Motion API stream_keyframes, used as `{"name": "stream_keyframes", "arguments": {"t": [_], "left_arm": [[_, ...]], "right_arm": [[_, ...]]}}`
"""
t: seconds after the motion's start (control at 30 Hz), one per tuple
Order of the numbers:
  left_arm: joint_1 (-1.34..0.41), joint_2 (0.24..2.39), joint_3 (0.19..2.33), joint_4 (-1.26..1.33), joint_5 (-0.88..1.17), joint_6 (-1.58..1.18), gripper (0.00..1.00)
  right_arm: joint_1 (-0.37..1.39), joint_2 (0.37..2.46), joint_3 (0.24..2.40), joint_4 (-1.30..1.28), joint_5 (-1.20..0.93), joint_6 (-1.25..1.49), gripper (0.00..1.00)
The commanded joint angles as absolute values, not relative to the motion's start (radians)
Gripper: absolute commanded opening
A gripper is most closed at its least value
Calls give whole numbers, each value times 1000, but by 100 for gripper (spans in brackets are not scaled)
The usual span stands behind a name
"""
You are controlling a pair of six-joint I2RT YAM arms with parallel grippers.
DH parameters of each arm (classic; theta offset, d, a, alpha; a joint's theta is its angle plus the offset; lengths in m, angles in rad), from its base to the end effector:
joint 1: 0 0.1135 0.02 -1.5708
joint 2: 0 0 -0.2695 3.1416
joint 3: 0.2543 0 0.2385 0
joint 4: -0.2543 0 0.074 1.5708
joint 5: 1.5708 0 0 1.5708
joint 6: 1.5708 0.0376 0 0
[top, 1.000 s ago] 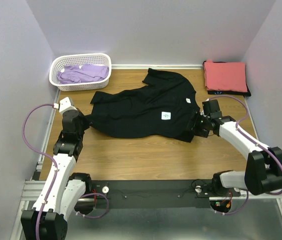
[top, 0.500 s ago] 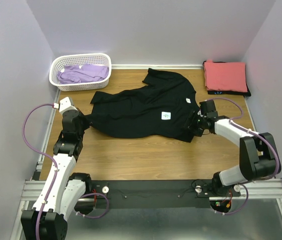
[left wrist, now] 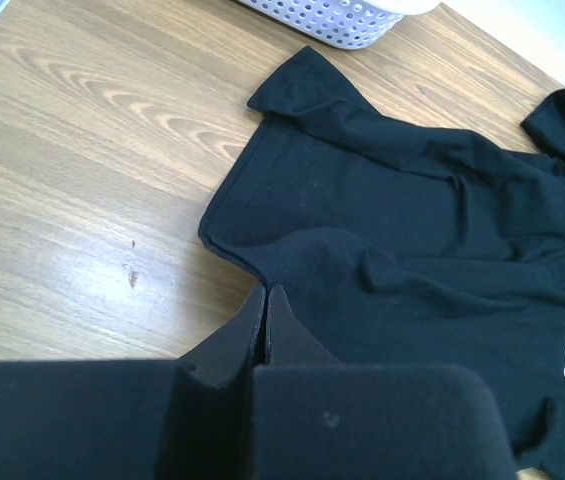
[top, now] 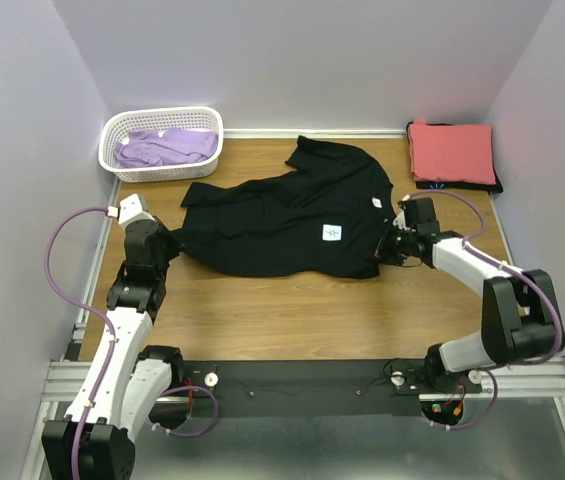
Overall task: Fold and stack the t-shirts
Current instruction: Flatten the tshirt out
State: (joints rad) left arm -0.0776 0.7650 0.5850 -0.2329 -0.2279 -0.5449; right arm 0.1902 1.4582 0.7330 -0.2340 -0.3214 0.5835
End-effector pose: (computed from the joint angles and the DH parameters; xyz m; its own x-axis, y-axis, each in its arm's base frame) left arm 0.1649 -0.0043 0.2735 -0.2743 -0.4851 -0.8303 -0.3192 0.8604 -0.3972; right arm 0.2582 0.0618 0.1833 -0.8679 0.3653 -0.3367 0.1446 0.8342 0.5322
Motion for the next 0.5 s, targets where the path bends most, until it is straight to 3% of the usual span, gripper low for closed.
{"name": "stream_keyframes", "arguments": {"t": [0.0,0.23,0.4,0.47], "left_arm": [[-71,767,571,-218,-218,-531,0],[-69,765,571,-216,-222,-531,0],[-69,769,569,-216,-221,-531,0],[-69,770,568,-216,-218,-531,0]], "right_arm": [[187,1355,733,-320,-414,490,9],[189,1244,675,-477,-436,449,11],[189,1272,629,-480,-417,456,25],[189,1296,629,-466,-416,451,26]]}}
